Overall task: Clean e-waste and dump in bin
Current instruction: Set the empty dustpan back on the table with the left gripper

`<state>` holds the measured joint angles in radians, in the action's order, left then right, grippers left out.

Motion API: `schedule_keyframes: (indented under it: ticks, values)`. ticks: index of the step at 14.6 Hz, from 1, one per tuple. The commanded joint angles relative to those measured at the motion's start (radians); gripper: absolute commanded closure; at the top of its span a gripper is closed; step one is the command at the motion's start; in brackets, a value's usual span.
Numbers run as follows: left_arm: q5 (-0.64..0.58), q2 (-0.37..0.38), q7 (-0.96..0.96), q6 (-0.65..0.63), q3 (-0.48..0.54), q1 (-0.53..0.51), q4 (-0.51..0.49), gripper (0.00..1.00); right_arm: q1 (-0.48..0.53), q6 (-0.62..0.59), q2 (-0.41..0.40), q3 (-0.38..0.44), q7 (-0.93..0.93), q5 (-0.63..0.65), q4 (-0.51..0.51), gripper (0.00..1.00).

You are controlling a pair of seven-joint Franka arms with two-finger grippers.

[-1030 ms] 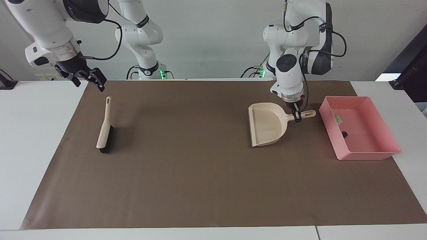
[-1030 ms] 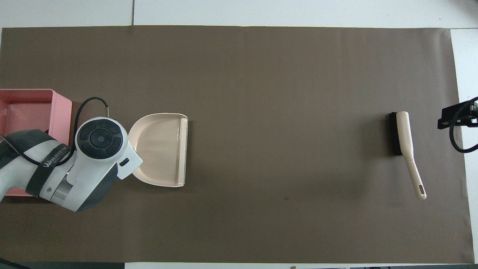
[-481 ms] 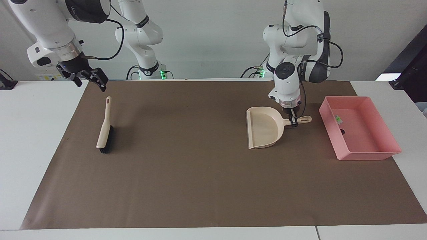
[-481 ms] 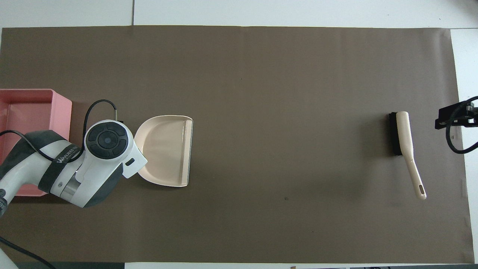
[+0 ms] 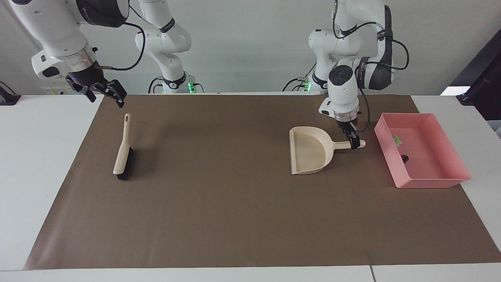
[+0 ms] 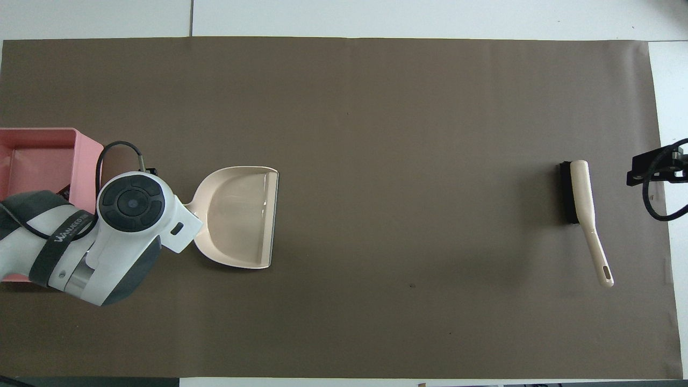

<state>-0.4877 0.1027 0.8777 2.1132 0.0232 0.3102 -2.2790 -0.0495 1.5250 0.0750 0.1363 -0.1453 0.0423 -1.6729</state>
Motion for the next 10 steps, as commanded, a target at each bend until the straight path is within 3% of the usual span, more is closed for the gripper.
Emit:
schedule_keyframes:
  ticks: [1, 3, 7, 10]
  values:
    - [0.024, 0.109, -0.037, -0.039, 0.0, -0.083, -0.02, 0.01, 0.016, 0.036, -0.006, -0.01, -0.003, -0.041, 0.015, 0.0]
    - [0.069, 0.136, -0.06, -0.094, 0.0, -0.147, -0.016, 0.01, 0.011, 0.037, -0.003, -0.012, -0.005, -0.041, 0.015, 0.0]
    - [0.158, 0.141, -0.322, -0.11, 0.001, -0.247, -0.014, 0.01, 0.011, 0.035, 0.002, -0.012, -0.003, -0.041, 0.013, 0.0]
    - [0.344, 0.126, -0.515, -0.11, 0.004, -0.321, 0.027, 0.01, 0.017, 0.029, 0.003, -0.012, -0.002, -0.041, 0.01, 0.0]
